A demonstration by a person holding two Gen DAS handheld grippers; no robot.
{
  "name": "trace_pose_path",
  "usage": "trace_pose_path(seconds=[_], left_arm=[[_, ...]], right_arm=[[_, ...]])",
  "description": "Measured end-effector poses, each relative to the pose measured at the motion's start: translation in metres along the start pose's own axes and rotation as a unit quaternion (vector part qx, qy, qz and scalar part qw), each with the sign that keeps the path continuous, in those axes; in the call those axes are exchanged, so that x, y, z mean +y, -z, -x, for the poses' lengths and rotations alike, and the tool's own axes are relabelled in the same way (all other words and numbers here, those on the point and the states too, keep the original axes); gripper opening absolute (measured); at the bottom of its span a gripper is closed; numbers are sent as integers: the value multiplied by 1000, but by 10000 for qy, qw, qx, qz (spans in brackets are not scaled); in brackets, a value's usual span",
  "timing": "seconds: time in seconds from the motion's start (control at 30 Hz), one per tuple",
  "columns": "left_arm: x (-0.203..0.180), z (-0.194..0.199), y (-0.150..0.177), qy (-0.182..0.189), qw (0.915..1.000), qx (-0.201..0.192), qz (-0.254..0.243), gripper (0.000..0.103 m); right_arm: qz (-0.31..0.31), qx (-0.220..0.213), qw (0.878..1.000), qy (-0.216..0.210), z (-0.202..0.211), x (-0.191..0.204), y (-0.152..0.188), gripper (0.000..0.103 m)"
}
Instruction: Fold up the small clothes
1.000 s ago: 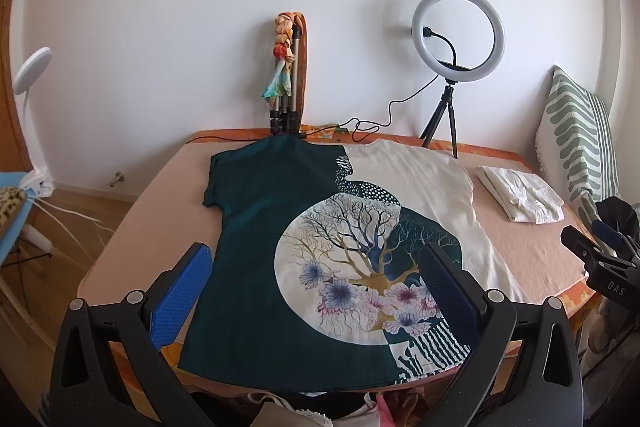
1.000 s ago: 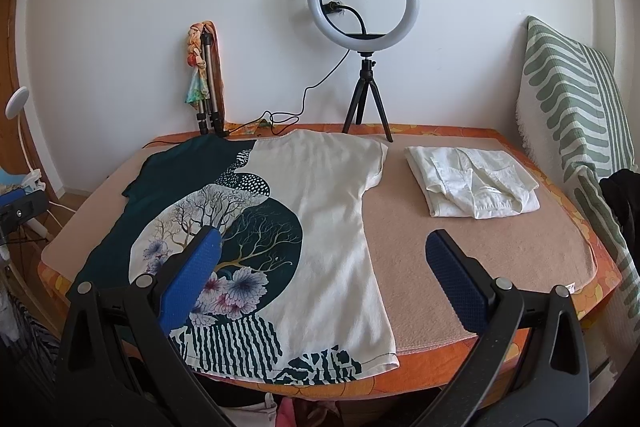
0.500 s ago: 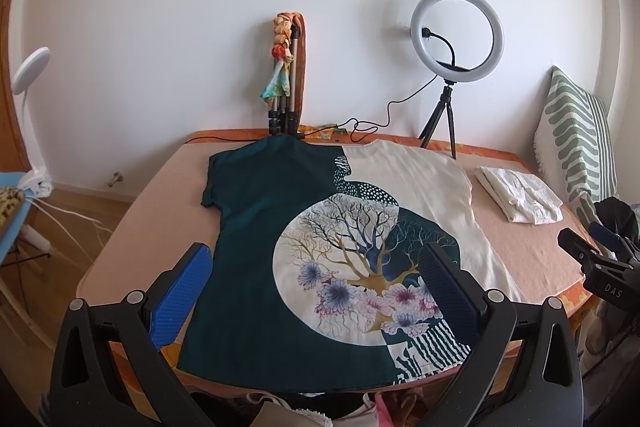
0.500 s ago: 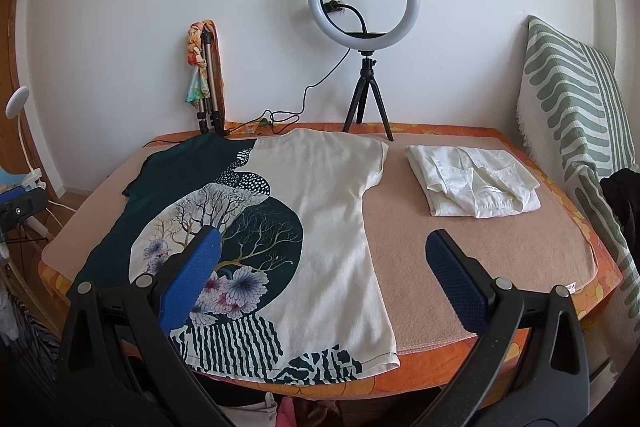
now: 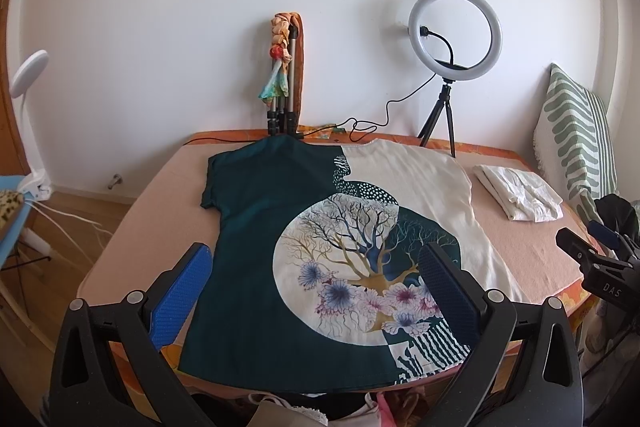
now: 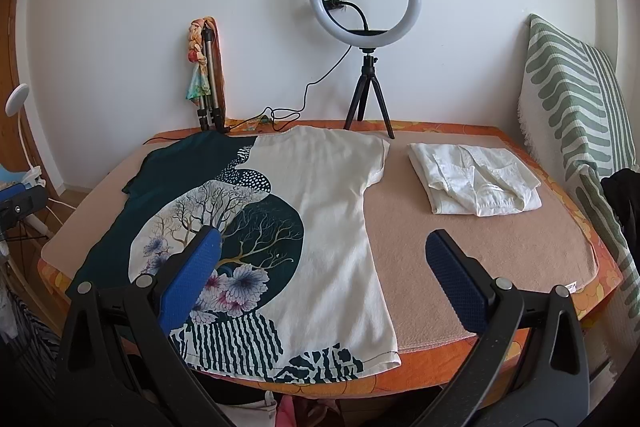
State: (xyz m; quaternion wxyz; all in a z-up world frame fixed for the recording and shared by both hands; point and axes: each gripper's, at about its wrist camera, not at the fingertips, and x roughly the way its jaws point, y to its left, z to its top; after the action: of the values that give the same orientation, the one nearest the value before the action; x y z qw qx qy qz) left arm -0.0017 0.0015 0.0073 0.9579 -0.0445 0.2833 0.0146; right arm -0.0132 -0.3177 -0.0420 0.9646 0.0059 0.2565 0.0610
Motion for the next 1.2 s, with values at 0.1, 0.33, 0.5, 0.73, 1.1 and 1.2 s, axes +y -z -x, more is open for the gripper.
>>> trace_pose_path(seconds=[0.1, 0.33, 0.5, 0.73, 1.1, 1.2], left_arm=[[0, -1, 0, -31, 10000, 11, -8, 103], [11, -3, -3, 57, 9998, 105, -180, 102], [35, -4, -8, 98, 9997, 172, -175, 102], [87, -7, -10, 280, 9992, 253, 141, 92], [139, -44, 27, 808, 9833, 1270, 1025, 48], [143, -56, 40, 820, 9793, 1568, 988, 43]], right_arm=[[-1, -7, 10000, -9, 0, 0, 0, 103], [20, -11, 10000, -9, -4, 4, -6, 103], [165, 83, 9995, -273, -11, 13, -21, 103], [479, 3, 9944, -946, -21, 40, -51, 103], [825, 393, 9784, -1856, -67, 111, -117, 100], [843, 675, 9723, -2072, -88, 139, -139, 100]])
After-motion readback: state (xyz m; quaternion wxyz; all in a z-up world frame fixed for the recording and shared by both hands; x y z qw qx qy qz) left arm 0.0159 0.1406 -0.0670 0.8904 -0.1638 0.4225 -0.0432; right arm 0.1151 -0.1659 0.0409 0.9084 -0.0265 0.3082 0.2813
